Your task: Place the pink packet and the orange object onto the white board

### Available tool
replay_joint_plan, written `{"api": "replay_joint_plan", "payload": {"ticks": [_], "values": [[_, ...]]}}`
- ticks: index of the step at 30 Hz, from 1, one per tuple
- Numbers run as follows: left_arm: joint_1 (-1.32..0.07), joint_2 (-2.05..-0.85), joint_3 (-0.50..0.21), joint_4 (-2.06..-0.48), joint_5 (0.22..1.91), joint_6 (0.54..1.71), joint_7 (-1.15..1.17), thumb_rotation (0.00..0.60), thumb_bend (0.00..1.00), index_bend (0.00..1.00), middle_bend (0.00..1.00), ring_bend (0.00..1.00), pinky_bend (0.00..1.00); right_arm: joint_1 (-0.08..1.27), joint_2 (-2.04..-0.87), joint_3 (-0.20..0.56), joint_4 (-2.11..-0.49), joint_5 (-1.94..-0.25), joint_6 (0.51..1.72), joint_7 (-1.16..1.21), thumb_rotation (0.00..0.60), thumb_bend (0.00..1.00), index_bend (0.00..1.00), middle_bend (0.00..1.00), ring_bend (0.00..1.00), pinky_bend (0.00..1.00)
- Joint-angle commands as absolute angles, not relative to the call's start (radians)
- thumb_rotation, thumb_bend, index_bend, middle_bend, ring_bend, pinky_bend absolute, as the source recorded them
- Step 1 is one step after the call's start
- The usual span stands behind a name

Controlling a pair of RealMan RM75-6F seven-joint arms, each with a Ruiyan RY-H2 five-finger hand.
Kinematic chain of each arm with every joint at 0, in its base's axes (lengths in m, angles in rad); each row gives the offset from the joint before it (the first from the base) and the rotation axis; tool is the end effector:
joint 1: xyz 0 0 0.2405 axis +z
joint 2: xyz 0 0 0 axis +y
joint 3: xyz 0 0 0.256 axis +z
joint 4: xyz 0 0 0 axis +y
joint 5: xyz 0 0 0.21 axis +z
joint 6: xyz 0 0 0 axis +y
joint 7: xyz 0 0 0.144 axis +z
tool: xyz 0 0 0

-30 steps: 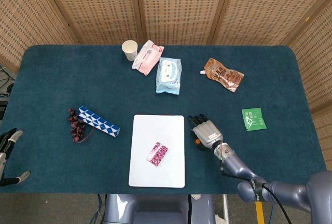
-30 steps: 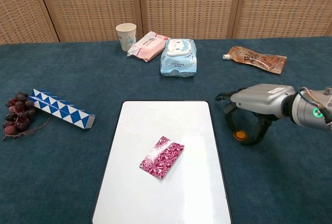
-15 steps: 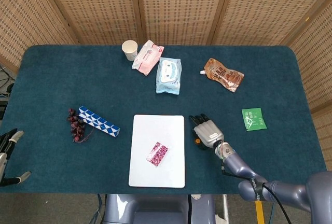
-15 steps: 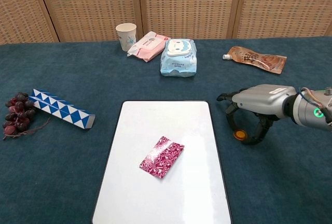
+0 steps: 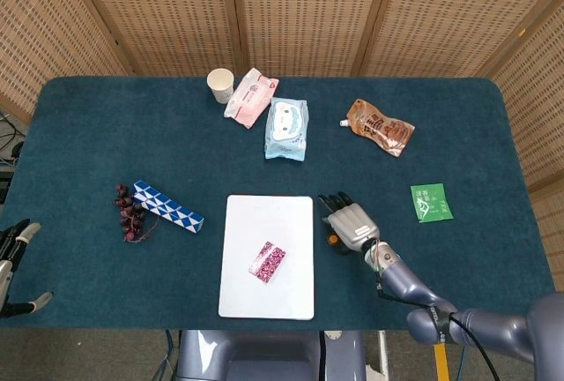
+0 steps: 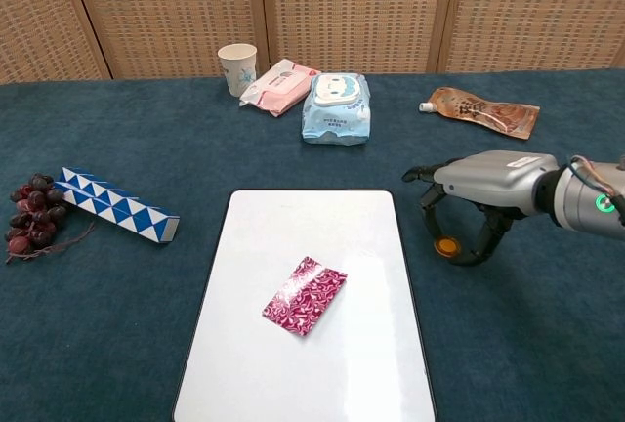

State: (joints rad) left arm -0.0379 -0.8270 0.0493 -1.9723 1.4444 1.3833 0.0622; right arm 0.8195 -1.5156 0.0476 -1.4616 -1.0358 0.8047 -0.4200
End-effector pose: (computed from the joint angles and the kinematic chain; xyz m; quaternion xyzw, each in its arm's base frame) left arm -0.2841 0.1400 0.1918 -0.6000 -0.4739 -0.3034 0.5687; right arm -0.1689 -0.3325 -0.0378 0.8193 -0.3543 0.2535 0.3727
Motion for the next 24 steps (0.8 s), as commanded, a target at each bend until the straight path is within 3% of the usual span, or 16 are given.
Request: {"api": "replay_joint_plan", "payload": {"ticks": [1, 14, 24], "values": [[-0.038, -0.826, 0.05, -1.972, 1.446, 1.384, 0.061, 0.6, 0.0, 0.0, 0.0, 0.0, 0.0, 0.821, -1.5, 0.057, -1.489, -1.043, 0.808, -0.413, 0.6, 0.36, 0.62, 0.0, 0.0, 0.0], [-0.036, -0.823, 0.053, -1.974, 1.455, 1.386, 0.053, 0.6, 0.0, 0.0, 0.0, 0.0, 0.0, 0.945, -1.443, 0.131, -1.74, -0.978, 0.789, -0.57, 0.6, 0.36, 0.62, 0.0, 0.0, 0.0], [-0.039, -0.815, 0.051, -1.966, 1.45, 1.38, 0.024, 0.6, 0.0, 0.0, 0.0, 0.0, 0.0, 1.069, -1.591, 0.103, -1.717, -0.8, 0.846, -0.801, 0.6, 0.36, 0.62, 0.0, 0.0, 0.0]]}}
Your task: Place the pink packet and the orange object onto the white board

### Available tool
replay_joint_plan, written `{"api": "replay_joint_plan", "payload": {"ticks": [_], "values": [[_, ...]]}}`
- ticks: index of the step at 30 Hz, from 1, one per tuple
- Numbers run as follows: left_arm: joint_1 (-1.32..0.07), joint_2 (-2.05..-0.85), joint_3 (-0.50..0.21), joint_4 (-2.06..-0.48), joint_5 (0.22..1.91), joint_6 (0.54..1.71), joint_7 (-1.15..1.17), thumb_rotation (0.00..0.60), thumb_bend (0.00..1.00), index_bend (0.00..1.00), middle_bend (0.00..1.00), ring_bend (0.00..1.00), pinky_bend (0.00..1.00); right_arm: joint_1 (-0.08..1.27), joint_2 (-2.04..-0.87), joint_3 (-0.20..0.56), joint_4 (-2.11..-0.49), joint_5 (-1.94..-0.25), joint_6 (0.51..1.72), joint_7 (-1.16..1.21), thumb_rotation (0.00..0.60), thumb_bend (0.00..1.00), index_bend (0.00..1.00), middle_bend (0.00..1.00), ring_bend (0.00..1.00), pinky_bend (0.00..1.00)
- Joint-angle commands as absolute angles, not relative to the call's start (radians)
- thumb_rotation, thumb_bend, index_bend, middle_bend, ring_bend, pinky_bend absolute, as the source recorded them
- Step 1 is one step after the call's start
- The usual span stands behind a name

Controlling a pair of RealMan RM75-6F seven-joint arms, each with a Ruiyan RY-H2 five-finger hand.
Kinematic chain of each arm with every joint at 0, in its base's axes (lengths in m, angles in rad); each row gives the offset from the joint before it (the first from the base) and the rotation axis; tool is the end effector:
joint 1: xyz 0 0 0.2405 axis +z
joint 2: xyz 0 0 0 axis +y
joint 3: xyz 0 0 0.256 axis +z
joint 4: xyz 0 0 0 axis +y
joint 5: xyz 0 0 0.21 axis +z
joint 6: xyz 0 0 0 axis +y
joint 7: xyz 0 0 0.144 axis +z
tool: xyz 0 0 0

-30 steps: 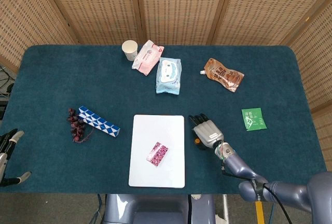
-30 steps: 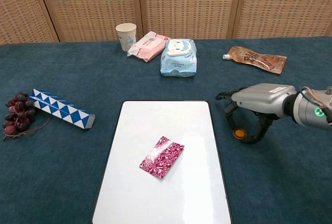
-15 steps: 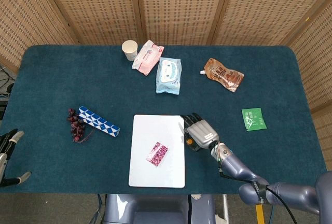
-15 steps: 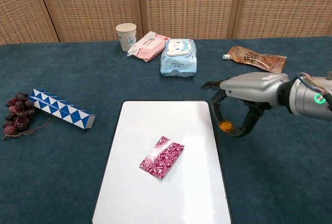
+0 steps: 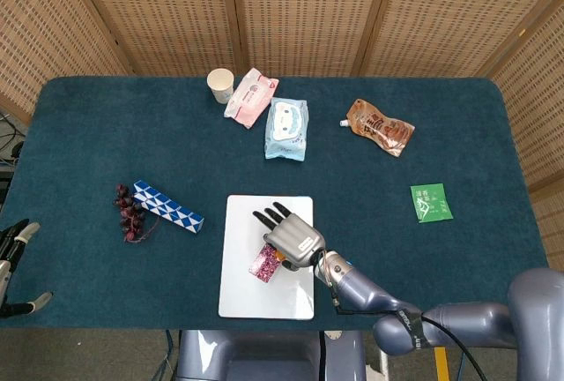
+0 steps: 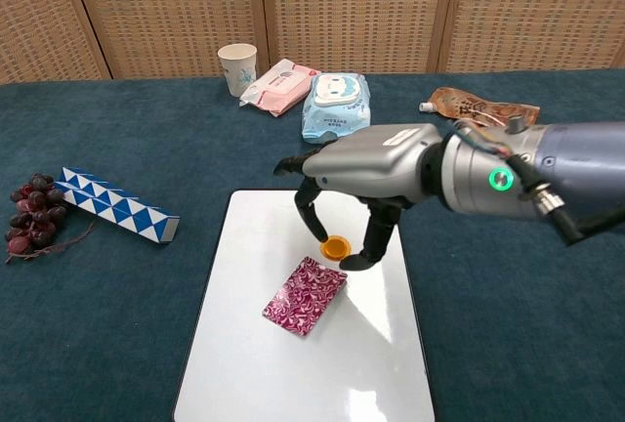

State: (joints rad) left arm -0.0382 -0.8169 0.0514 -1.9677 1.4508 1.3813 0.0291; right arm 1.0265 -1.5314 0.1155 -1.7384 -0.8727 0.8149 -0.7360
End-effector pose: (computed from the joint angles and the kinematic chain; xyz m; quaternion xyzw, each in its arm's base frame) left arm -0.2850 0.1396 0.1944 -0.5968 -0.4793 -0.3085 0.5648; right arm -0.0470 -0.3020 -0.0529 0.8773 -0.2565 0.2862 0.2875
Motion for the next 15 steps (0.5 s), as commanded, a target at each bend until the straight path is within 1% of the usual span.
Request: {"api": "replay_joint_plan", "payload": {"ticks": [1, 6, 10, 15], "values": [[-0.04, -0.814, 0.051, -1.965, 1.45, 1.378, 0.022, 0.6, 0.0, 0.0, 0.0, 0.0, 0.0, 1.077, -1.606, 0.1, -1.709, -0.78, 0.857, -0.817, 0.6, 0.36, 0.62, 0.0, 0.0, 0.0], [-0.042, -0.813, 0.052, -1.962, 1.45, 1.371, 0.015, 0.6, 0.0, 0.0, 0.0, 0.0, 0.0, 1.107, -1.67, 0.083, -1.663, -0.709, 0.909, -0.89, 0.6, 0.36, 0.62, 0.0, 0.0, 0.0], [-0.045, -0.812, 0.053, -1.961, 1.447, 1.363, 0.01, 0.6, 0.0, 0.0, 0.0, 0.0, 0.0, 1.124, -1.713, 0.091, -1.637, -0.646, 0.934, -0.914, 0.6, 0.36, 0.62, 0.0, 0.0, 0.0], [-0.045, -0.81, 0.052, -1.959, 1.445, 1.363, 0.004, 0.6, 0.0, 0.0, 0.0, 0.0, 0.0, 1.14, -1.727, 0.088, -1.625, -0.604, 0.949, -0.941, 0.6, 0.36, 0.62, 0.0, 0.0, 0.0]]}}
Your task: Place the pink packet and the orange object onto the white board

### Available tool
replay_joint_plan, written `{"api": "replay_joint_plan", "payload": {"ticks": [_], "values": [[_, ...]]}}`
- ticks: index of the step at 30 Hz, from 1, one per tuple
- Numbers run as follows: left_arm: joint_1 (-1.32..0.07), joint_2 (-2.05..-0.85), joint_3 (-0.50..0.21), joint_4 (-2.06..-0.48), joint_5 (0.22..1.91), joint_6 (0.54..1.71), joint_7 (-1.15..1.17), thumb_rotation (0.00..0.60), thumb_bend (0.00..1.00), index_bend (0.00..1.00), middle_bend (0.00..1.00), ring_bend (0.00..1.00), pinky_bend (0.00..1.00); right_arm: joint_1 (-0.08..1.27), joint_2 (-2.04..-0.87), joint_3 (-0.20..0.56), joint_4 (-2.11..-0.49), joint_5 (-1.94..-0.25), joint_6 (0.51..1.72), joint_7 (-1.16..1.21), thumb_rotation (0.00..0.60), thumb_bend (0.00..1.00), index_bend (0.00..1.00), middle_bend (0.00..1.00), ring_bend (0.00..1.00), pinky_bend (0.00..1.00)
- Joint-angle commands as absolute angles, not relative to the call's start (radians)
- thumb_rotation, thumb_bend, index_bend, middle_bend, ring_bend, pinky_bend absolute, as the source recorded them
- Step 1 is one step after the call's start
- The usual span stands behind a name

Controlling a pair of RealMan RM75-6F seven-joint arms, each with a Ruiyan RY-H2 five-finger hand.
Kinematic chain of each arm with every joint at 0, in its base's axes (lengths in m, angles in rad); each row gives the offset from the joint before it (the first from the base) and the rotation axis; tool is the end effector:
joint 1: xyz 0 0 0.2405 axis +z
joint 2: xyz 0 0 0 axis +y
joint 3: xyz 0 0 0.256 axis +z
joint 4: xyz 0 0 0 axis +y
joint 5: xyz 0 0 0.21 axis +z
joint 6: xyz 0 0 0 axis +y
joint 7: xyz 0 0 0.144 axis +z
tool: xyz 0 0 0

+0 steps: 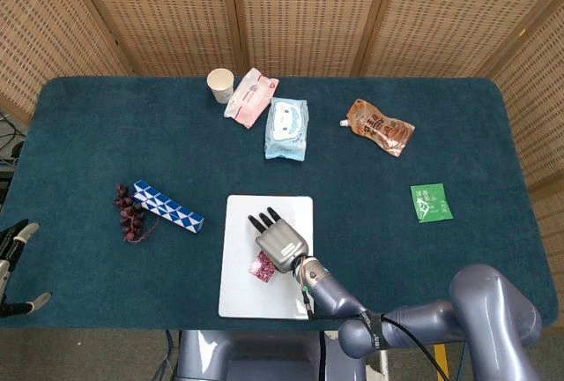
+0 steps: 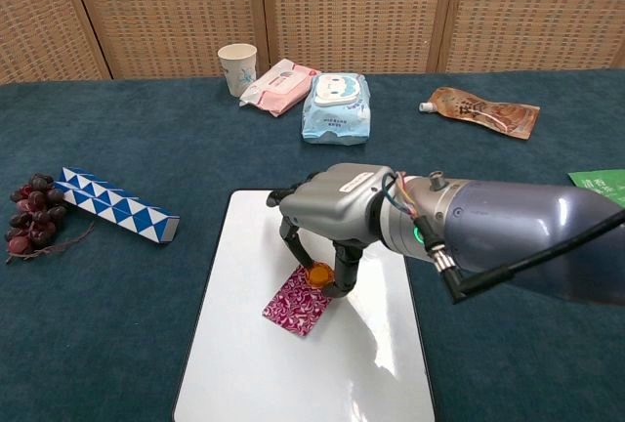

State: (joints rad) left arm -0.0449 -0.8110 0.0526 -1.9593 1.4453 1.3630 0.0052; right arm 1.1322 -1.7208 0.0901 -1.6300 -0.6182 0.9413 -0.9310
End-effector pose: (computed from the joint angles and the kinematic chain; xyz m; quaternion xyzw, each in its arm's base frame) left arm -0.2878 0.1406 0.1948 -0.5960 -0.4869 -0.3061 0.5604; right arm -0.0361 -0.2987 -0.0986 0.8777 -0.2527 0.2371 0.3310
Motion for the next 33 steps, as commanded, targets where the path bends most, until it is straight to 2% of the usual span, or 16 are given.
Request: {"api": "replay_joint_plan", "payload": {"ticks": [1, 11, 13, 15, 18, 27, 33], "values": [[-0.045, -0.81, 0.052, -1.958, 1.444, 1.362, 0.003, 0.6, 0.0, 0.0, 0.0, 0.0, 0.0, 1.14, -1.726, 0.086, -1.627, -0.598, 0.95, -0.942, 0.6, 0.36, 0.62, 0.0, 0.0, 0.0], [-0.045, -0.813, 0.055, -1.961, 1.445, 1.362, 0.011, 0.6, 0.0, 0.0, 0.0, 0.0, 0.0, 1.141, -1.72, 0.074, -1.649, -0.574, 0.954, -0.928, 0.6, 0.36, 0.61, 0.0, 0.0, 0.0], [-0.045, -0.814, 0.055, -1.961, 1.444, 1.36, 0.013, 0.6, 0.0, 0.0, 0.0, 0.0, 0.0, 1.142, -1.721, 0.076, -1.652, -0.573, 0.955, -0.921, 0.6, 0.33, 0.53, 0.0, 0.0, 0.0], [-0.045, -0.814, 0.055, -1.96, 1.443, 1.359, 0.013, 0.6, 0.0, 0.0, 0.0, 0.0, 0.0, 1.144, -1.722, 0.074, -1.652, -0.572, 0.956, -0.921, 0.6, 0.23, 0.33, 0.0, 0.0, 0.0], [-0.045, -0.814, 0.055, -1.96, 1.443, 1.359, 0.012, 0.6, 0.0, 0.0, 0.0, 0.0, 0.0, 1.147, -1.721, 0.073, -1.653, -0.562, 0.967, -0.926, 0.6, 0.16, 0.22, 0.0, 0.0, 0.0], [-0.044, -0.812, 0.056, -1.958, 1.447, 1.363, 0.006, 0.6, 0.0, 0.0, 0.0, 0.0, 0.0, 1.153, -1.702, 0.07, -1.684, -0.543, 1.009, -0.947, 0.6, 0.2, 0.2, 0.0, 0.0, 0.0], [-0.043, -0.811, 0.056, -1.956, 1.447, 1.362, -0.002, 0.6, 0.0, 0.0, 0.0, 0.0, 0.0, 1.122, -1.605, 0.088, -1.765, -0.6, 1.039, -0.886, 0.6, 0.21, 0.2, 0.0, 0.0, 0.0]]}}
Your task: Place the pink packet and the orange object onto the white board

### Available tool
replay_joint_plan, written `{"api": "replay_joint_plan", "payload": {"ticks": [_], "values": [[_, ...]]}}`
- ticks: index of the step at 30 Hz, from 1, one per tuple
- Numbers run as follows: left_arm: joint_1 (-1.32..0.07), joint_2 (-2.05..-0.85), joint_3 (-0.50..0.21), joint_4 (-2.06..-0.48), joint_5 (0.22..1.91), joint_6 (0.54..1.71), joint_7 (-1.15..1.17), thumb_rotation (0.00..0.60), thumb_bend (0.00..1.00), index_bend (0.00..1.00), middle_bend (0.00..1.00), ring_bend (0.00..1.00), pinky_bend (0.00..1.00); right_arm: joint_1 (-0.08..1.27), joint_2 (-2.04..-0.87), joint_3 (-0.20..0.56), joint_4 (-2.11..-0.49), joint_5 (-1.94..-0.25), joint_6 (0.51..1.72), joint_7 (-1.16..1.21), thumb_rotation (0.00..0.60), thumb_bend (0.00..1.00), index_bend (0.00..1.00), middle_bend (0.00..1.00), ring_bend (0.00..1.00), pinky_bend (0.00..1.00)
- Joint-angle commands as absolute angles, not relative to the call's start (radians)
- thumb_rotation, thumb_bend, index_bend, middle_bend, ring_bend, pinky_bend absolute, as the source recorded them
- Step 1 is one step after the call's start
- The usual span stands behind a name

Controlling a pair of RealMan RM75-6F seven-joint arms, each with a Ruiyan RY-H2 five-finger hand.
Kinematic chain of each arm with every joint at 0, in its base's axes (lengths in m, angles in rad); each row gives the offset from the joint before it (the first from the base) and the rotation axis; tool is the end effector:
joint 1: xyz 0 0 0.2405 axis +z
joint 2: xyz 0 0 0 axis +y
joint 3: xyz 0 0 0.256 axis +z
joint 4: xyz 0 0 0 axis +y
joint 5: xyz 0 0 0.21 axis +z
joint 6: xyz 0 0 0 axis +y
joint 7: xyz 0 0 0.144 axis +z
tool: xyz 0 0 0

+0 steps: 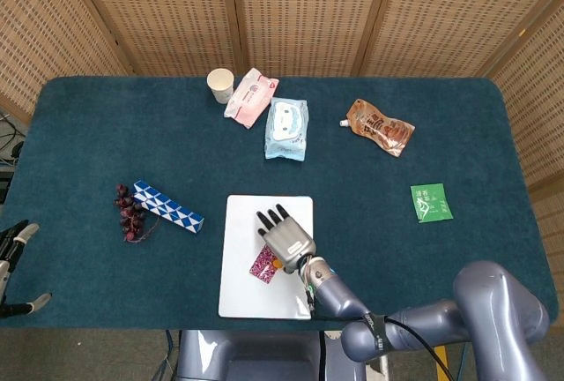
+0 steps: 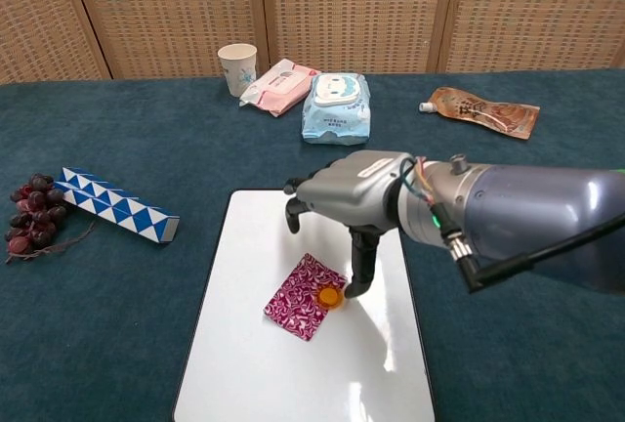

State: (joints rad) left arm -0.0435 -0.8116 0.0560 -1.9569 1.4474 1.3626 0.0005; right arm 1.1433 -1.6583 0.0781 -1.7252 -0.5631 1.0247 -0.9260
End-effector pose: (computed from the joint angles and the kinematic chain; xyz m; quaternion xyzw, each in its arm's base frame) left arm -0.2886 0.1395 0.1943 -0.5957 -0.4889 -0.3055 0.5593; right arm -0.0388 -0.2992 -0.0773 0.8635 -0.2728 0.2371 0.3518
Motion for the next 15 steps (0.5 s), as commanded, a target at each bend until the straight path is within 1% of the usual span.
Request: {"api": "replay_joint_plan", "payload": {"ticks": [1, 3, 4, 7, 9, 11, 13, 15], "values": [[-0.044, -0.81, 0.056, -1.956, 1.446, 1.362, -0.004, 0.6, 0.0, 0.0, 0.0, 0.0, 0.0, 1.108, -1.575, 0.091, -1.779, -0.623, 1.045, -0.861, 0.6, 0.21, 0.2, 0.0, 0.0, 0.0], [-0.043, -0.809, 0.055, -1.955, 1.447, 1.364, -0.009, 0.6, 0.0, 0.0, 0.0, 0.0, 0.0, 1.08, -1.519, 0.089, -1.797, -0.67, 1.052, -0.815, 0.6, 0.21, 0.2, 0.0, 0.0, 0.0], [-0.042, -0.808, 0.055, -1.955, 1.448, 1.367, -0.012, 0.6, 0.0, 0.0, 0.0, 0.0, 0.0, 1.052, -1.473, 0.084, -1.805, -0.716, 1.058, -0.769, 0.6, 0.21, 0.2, 0.0, 0.0, 0.0], [-0.039, -0.806, 0.056, -1.956, 1.454, 1.372, -0.016, 0.6, 0.0, 0.0, 0.0, 0.0, 0.0, 0.986, -1.388, 0.074, -1.798, -0.805, 1.078, -0.659, 0.6, 0.18, 0.18, 0.0, 0.0, 0.0], [-0.036, -0.804, 0.056, -1.957, 1.459, 1.379, -0.019, 0.6, 0.0, 0.0, 0.0, 0.0, 0.0, 0.929, -1.327, 0.057, -1.777, -0.887, 1.1, -0.565, 0.6, 0.13, 0.14, 0.0, 0.0, 0.0], [-0.033, -0.801, 0.057, -1.959, 1.464, 1.387, -0.023, 0.6, 0.0, 0.0, 0.0, 0.0, 0.0, 0.848, -1.266, 0.032, -1.735, -0.984, 1.147, -0.434, 0.6, 0.08, 0.12, 0.0, 0.0, 0.0], [-0.028, -0.797, 0.056, -1.96, 1.47, 1.398, -0.028, 0.6, 0.0, 0.0, 0.0, 0.0, 0.0, 0.774, -1.23, 0.01, -1.687, -1.07, 1.192, -0.298, 0.6, 0.05, 0.11, 0.0, 0.0, 0.0], [-0.025, -0.795, 0.056, -1.96, 1.473, 1.406, -0.032, 0.6, 0.0, 0.0, 0.0, 0.0, 0.0, 0.702, -1.207, -0.009, -1.64, -1.119, 1.241, -0.174, 0.6, 0.01, 0.1, 0.0, 0.0, 0.0]]}}
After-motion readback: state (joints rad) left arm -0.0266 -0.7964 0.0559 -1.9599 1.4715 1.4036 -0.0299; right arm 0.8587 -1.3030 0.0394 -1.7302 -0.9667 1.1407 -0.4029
